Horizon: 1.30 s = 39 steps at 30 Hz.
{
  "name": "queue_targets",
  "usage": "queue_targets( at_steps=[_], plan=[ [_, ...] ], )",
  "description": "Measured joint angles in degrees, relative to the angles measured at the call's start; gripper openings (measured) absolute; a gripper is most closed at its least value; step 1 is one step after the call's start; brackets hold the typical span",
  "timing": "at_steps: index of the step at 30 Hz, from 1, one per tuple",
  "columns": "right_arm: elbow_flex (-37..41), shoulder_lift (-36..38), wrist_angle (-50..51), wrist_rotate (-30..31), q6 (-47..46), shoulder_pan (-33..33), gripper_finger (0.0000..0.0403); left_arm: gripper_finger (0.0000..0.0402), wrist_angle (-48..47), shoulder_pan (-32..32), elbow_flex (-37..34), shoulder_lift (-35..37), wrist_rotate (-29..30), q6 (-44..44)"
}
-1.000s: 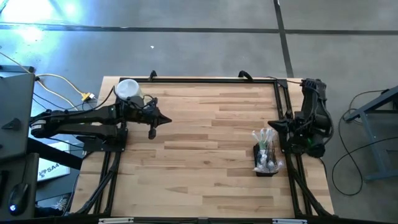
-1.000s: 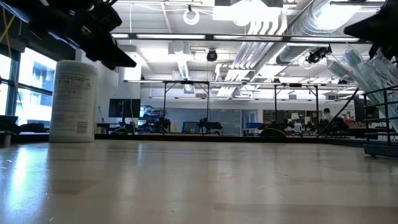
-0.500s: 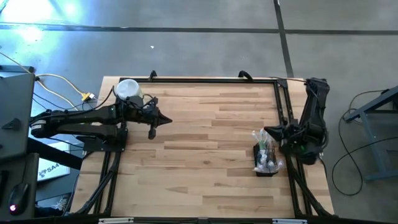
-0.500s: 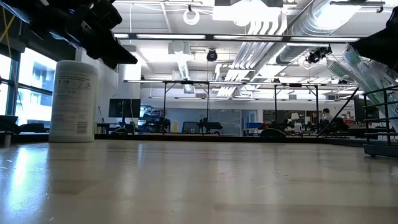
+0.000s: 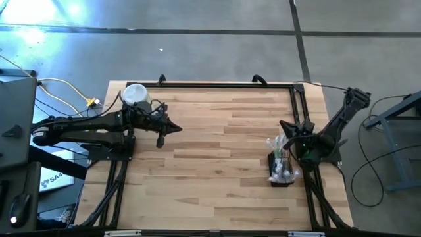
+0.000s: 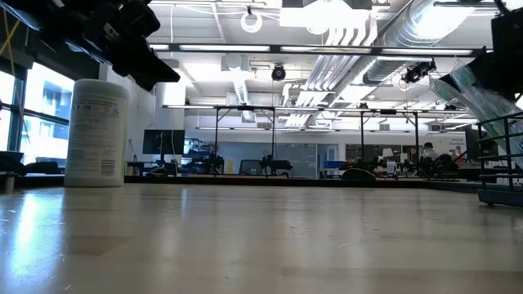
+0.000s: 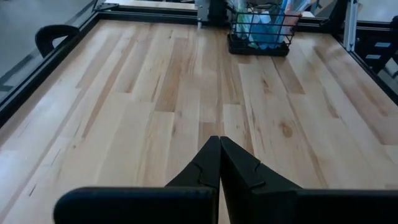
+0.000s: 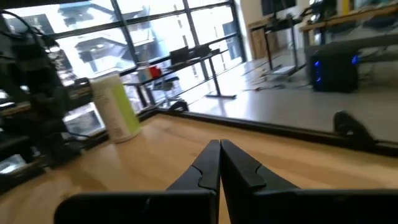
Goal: Pick & Place toothbrushing station
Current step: Return to Home Position
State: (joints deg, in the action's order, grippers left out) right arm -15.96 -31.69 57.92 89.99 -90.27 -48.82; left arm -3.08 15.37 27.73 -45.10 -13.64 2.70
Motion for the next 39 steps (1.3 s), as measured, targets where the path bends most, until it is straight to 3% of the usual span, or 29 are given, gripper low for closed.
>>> queue_targets(
  at_steps=[6,18,22,31,35,39],
  plan=[
    [-0.1,1.4,1.5,0.0,0.8,4.4,0.0001,0.0000,0.0,0.0,0.0,0.0,0.0,0.3],
    [-0.4,1.4,2.2,0.0,-0.7,21.0,0.0001,0.0000,0.2,0.0,0.0,0.0,-0.1,0.2],
    [-0.4,1.2,1.8,0.0,4.4,20.4,0.0001,0.0000,0.3,0.0,0.0,0.0,-0.1,0.0],
    [-0.9,0.9,1.9,-0.2,4.9,19.6,0.0001,0.0000,0.4,0.0,0.0,0.0,-1.0,-0.3],
    [-5.8,0.9,1.4,0.0,9.2,19.5,0.0001,0.0000,0.4,0.0,0.0,0.0,-1.1,-0.6],
    [-13.5,0.9,-0.5,0.1,20.1,19.0,0.0001,0.0000,0.4,0.0,0.0,0.0,-1.1,-0.6]
  ],
)
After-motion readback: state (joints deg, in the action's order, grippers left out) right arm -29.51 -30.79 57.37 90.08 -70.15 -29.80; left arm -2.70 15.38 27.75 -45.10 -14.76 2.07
